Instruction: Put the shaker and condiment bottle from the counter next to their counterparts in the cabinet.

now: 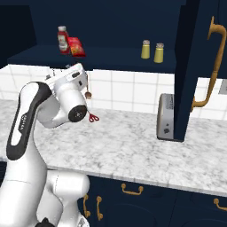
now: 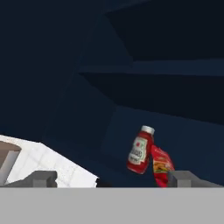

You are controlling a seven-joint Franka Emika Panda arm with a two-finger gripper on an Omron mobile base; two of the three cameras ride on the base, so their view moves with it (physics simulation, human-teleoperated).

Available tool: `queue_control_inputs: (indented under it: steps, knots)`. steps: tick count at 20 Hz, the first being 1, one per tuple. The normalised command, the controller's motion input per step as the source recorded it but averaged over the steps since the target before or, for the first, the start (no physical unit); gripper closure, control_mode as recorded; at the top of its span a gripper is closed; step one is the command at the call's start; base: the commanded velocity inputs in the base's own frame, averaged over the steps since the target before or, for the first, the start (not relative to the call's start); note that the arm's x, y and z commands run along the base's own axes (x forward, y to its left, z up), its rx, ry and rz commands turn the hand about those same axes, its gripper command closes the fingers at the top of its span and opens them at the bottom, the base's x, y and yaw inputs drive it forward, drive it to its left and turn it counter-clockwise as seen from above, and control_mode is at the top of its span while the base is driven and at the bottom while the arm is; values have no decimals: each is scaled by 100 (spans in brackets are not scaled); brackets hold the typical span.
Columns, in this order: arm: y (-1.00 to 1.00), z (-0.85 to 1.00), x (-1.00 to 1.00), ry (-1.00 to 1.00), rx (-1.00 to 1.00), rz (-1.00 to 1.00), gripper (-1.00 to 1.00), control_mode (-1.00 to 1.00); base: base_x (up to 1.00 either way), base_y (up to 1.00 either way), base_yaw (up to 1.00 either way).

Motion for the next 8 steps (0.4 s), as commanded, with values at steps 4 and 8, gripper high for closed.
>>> queue_control_inputs:
  steps: [4, 8]
  knots:
    - [0, -95, -100, 2, -1, 0, -100, -100, 0, 0, 0]
    - [0, -100, -100, 10, -5, 0, -100, -100, 0, 0, 0]
